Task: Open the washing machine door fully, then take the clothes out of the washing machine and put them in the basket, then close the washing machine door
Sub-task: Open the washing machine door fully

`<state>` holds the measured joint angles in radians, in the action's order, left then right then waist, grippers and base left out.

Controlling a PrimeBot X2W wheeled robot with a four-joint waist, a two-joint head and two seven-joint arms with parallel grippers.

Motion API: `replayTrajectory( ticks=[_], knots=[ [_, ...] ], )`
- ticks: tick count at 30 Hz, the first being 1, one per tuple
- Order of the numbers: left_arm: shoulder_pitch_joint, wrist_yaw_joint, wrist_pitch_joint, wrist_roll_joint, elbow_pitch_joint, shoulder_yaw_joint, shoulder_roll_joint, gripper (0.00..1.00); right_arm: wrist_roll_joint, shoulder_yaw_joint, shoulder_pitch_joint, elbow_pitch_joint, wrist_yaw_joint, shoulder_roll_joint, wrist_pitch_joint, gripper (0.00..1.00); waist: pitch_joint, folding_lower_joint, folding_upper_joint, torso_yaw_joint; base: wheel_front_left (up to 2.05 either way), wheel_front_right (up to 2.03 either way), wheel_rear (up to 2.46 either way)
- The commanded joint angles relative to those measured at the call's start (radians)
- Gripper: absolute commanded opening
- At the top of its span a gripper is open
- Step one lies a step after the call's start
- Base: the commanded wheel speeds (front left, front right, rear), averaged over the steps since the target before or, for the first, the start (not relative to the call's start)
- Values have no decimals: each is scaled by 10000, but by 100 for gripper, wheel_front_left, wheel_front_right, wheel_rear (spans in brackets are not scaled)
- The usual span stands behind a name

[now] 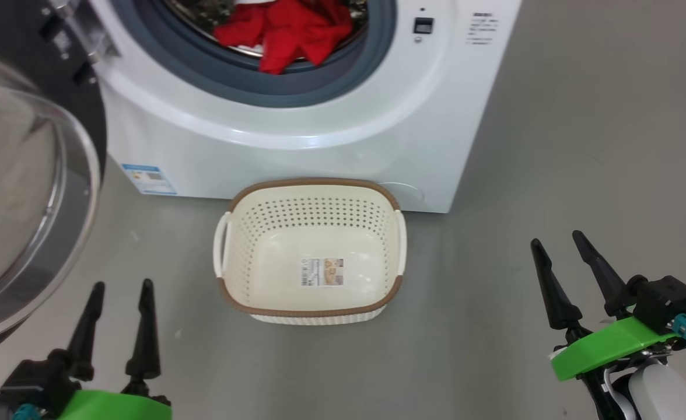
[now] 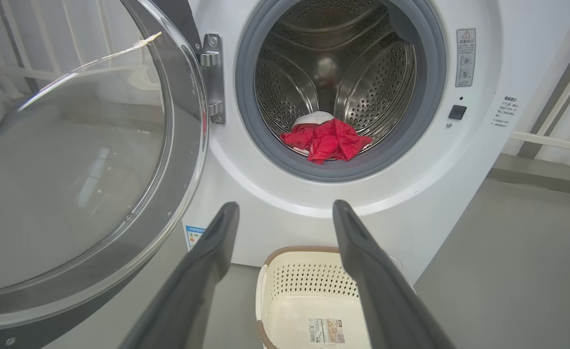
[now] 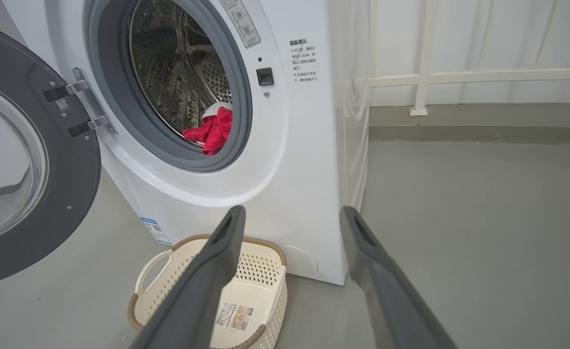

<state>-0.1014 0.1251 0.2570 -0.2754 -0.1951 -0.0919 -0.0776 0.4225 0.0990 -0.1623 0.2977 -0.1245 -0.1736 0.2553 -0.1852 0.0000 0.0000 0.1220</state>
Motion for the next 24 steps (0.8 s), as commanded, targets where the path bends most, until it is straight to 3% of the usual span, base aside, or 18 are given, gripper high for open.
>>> replayTrajectory(
  ticks=[1,11,24],
  knots=[
    [-10,55,48,-82,316,-227,-267,100,16,119,36,-282,-62,-36,65,100,-24,0,0,-266,0,0,0],
    [125,55,48,-495,648,758,-537,100,-8,-197,172,-339,-62,86,65,100,-25,0,0,-1050,0,0,0],
    [151,55,48,-858,685,1112,-709,100,19,-511,484,-422,-62,119,65,100,74,0,0,-1614,0,0,0]
  ],
)
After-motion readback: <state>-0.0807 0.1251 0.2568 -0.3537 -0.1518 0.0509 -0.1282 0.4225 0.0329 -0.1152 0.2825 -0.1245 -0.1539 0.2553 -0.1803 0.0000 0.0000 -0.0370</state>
